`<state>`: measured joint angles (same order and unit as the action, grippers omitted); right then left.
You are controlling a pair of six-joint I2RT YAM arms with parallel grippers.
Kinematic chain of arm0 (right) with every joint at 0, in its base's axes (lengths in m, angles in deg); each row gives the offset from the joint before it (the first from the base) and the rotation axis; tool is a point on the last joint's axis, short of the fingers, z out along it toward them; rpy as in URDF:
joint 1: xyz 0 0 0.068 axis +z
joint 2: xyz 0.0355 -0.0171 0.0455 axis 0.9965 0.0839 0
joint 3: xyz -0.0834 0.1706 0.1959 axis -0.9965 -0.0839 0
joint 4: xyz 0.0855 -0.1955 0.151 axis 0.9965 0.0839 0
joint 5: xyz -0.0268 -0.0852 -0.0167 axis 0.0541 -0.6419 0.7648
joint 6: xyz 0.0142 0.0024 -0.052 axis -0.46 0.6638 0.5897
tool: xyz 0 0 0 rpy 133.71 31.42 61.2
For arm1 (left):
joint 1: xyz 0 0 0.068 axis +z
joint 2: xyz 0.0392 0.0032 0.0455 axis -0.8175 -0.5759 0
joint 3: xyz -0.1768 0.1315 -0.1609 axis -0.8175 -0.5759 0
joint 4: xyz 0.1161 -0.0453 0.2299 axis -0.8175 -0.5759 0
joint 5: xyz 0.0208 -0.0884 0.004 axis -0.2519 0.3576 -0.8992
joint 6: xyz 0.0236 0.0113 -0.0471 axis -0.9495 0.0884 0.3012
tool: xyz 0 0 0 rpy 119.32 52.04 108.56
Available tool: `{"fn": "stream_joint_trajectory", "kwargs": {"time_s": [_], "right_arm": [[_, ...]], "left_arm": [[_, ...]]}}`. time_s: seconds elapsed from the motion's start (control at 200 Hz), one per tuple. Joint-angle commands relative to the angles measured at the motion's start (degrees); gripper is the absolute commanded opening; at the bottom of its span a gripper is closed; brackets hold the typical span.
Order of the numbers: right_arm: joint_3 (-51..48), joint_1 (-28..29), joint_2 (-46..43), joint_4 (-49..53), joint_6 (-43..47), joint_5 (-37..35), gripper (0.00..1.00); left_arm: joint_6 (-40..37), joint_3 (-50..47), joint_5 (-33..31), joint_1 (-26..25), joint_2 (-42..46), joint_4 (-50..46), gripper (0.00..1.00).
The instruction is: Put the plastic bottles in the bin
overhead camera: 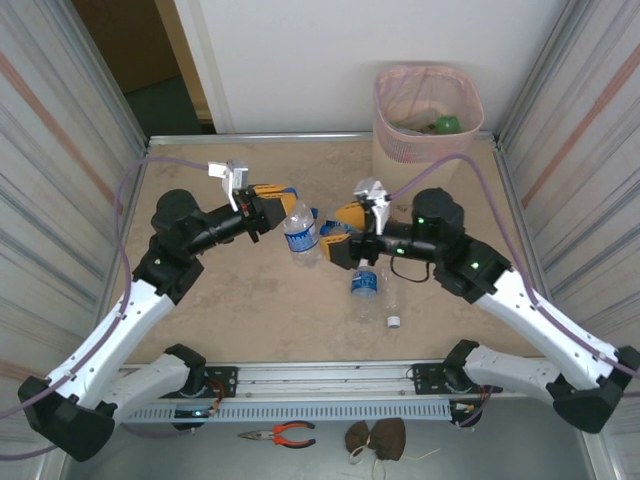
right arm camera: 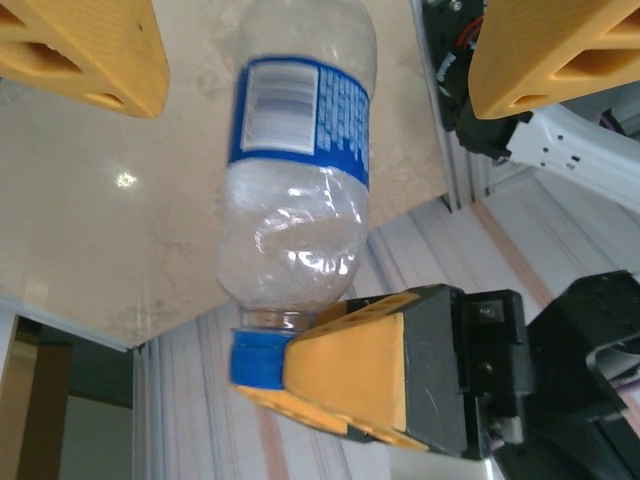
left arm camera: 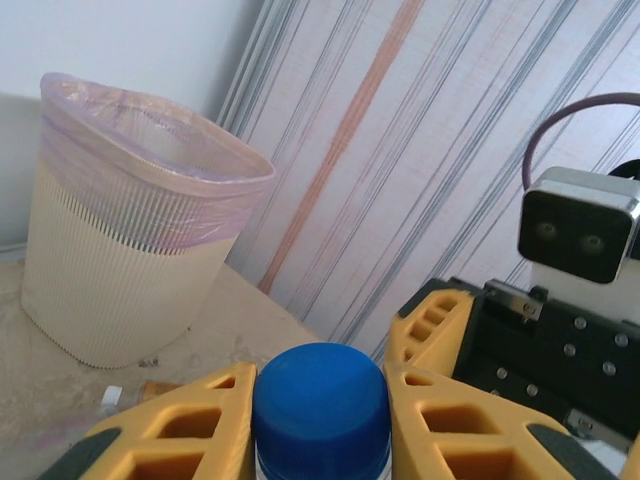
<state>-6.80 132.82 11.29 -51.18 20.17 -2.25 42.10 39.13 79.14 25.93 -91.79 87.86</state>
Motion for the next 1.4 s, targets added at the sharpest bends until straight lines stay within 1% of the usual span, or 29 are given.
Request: {"fn": "stream_joint_trajectory", "kwargs": {"time_s": [0.0,0.195,0.316,0.441,0.586,0.797,0.847,0.892,0.937,0.962,1.002,1.037,1.107,1.262,1.393], "right_arm": [[3.99,2.92,3.93,-3.17,2.80,-7.73,0.80],[8.48,4.70,10.79,-3.34,2.81,-12.99,0.83],[9.95,4.87,13.36,-3.64,2.74,-12.57,0.82],[10.68,4.84,14.85,-3.60,2.50,-11.61,0.78],[10.76,4.83,15.52,-3.68,1.68,-10.80,0.72],[10.94,4.83,15.55,-3.68,1.49,-10.16,0.57],[10.96,4.83,15.52,-3.78,1.40,-10.36,0.56],[11.03,4.84,15.40,-3.77,1.40,-10.63,0.54],[11.09,4.86,15.20,-3.74,1.31,-11.30,0.53],[11.13,4.75,15.10,-3.62,1.27,-11.66,0.53],[11.27,4.47,14.79,-3.44,1.16,-11.97,0.53],[11.27,4.04,14.48,-3.27,0.90,-12.09,0.52],[11.27,2.62,13.83,-2.92,0.06,-12.09,0.52],[12.19,-2.37,12.20,-0.53,-0.75,-11.45,0.52],[14.57,-9.73,11.32,1.70,-1.75,-9.75,0.52]], "left_arm": [[-2.00,1.90,0.68,-0.35,0.98,0.00,0.21],[-2.09,1.61,0.54,-0.41,0.55,0.20,0.20],[-2.13,1.54,0.24,-0.45,0.54,0.20,0.20],[-2.48,1.56,-0.36,-0.45,0.67,0.19,0.20],[-2.52,1.60,-0.79,-0.42,0.50,0.54,0.20],[-2.15,1.61,-0.78,-0.40,0.21,1.07,0.21],[-2.17,1.49,-1.04,-0.45,0.36,1.07,0.24],[-2.15,1.52,-1.53,-0.45,0.55,0.91,0.29],[-2.27,1.52,-2.36,-0.43,0.90,0.53,0.36],[-2.50,1.52,-2.74,-0.44,1.25,0.11,0.43],[-2.82,1.48,-3.91,-0.40,1.88,-0.67,0.51],[-3.15,1.31,-4.99,-0.38,2.66,-1.22,0.56],[-3.84,0.94,-7.32,-0.45,4.23,-2.41,0.63],[-5.31,-0.27,-10.92,-0.32,7.29,-5.01,0.68],[-5.25,-1.78,-11.02,-0.01,8.68,-5.42,0.66]]}}
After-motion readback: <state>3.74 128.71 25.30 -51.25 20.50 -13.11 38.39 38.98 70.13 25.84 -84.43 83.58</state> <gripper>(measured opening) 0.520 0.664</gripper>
